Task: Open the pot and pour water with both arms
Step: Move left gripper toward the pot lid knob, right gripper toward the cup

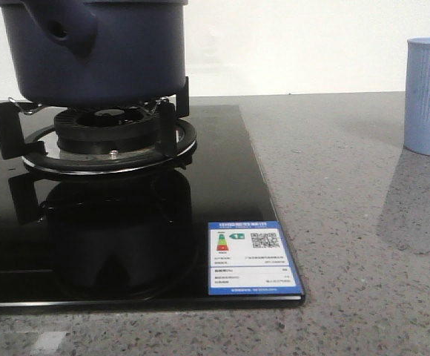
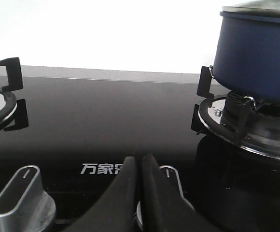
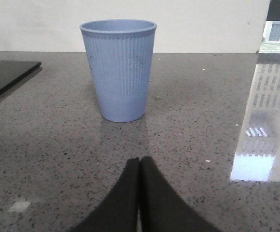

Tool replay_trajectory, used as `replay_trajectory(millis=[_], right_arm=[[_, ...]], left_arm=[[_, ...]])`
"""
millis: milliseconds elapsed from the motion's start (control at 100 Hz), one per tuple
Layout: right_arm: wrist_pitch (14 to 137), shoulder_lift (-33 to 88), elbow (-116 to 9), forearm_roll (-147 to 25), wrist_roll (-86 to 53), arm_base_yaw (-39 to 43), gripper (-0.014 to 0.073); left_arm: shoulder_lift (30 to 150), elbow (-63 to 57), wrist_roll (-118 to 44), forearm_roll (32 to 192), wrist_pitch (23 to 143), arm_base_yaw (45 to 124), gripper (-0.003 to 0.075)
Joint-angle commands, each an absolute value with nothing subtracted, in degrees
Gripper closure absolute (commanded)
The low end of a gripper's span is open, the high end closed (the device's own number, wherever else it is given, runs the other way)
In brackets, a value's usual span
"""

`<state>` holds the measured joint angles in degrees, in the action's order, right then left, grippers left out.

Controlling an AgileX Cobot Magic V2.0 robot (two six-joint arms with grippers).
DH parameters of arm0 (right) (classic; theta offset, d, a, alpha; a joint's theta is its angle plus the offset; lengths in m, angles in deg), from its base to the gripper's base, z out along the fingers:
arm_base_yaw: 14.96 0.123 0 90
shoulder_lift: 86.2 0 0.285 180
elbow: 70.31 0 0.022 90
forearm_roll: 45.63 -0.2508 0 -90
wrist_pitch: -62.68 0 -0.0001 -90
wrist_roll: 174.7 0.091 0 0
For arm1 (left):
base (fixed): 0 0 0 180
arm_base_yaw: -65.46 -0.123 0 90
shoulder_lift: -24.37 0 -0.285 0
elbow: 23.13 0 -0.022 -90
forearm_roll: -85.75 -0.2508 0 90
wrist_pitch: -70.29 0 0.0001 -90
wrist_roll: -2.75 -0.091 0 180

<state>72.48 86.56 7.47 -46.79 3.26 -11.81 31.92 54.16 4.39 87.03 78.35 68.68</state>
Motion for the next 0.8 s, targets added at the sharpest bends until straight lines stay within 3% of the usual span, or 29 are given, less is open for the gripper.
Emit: replay_trajectory(millis=[0,790], right_arm=[[67.8,86.9,9.0,-46.7,3.3,-12.1,0.0667],[65.7,86.9,9.0,-46.7,3.3,-12.1,0.0667]], left_arm=[[30.5,56.0,4.5,87.0,74.2,68.5,0.0739],[30.5,56.0,4.5,87.0,74.2,68.5,0.0739]])
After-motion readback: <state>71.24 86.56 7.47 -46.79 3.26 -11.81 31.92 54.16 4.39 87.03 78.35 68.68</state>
